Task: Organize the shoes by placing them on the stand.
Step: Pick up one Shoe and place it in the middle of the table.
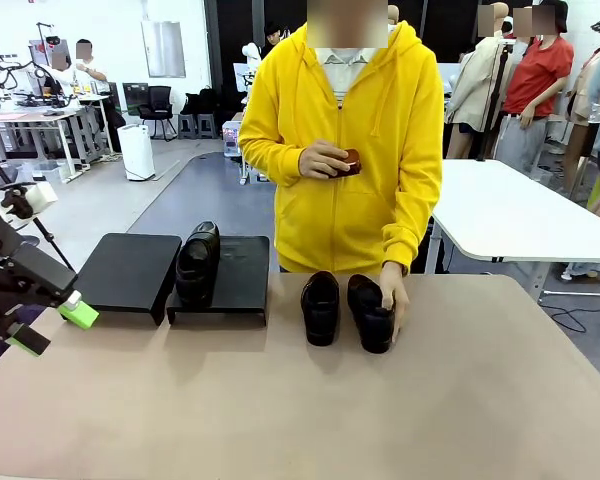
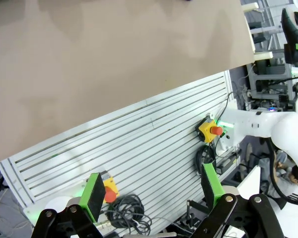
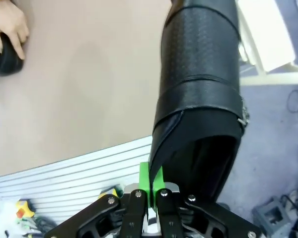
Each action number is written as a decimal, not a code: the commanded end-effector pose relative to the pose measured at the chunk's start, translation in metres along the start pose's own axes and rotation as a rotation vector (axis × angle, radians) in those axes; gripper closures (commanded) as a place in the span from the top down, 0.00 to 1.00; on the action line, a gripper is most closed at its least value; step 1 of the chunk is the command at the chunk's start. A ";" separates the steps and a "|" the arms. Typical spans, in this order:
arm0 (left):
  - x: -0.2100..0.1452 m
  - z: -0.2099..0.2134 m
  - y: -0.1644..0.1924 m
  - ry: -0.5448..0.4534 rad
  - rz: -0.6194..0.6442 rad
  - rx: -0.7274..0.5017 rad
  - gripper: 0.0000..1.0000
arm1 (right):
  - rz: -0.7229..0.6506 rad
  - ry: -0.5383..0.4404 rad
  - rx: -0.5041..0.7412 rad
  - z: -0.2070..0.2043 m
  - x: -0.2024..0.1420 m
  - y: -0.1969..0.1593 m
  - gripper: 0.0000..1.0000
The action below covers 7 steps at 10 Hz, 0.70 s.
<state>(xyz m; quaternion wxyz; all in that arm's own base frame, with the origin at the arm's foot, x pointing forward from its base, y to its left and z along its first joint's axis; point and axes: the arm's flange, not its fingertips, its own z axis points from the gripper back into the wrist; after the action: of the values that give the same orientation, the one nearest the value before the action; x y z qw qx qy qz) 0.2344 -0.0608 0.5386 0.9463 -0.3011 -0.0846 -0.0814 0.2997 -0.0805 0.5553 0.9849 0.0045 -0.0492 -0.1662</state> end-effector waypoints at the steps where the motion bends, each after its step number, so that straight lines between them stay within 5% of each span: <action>1: 0.001 0.002 0.001 0.003 -0.017 -0.015 1.00 | -0.014 -0.009 0.033 -0.005 -0.009 -0.005 0.00; 4: 0.001 0.002 0.001 0.003 -0.017 -0.015 1.00 | 0.005 0.061 0.080 -0.003 -0.030 0.024 0.00; 7: 0.001 0.002 0.001 0.003 -0.017 -0.015 1.00 | 0.015 0.036 0.056 0.018 -0.106 0.136 0.00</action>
<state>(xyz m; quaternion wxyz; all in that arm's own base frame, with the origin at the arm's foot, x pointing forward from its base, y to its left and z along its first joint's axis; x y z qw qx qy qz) 0.2344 -0.0609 0.5386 0.9464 -0.3009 -0.0846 -0.0815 0.2520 0.0432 0.5599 0.9909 0.0387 -0.0176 -0.1280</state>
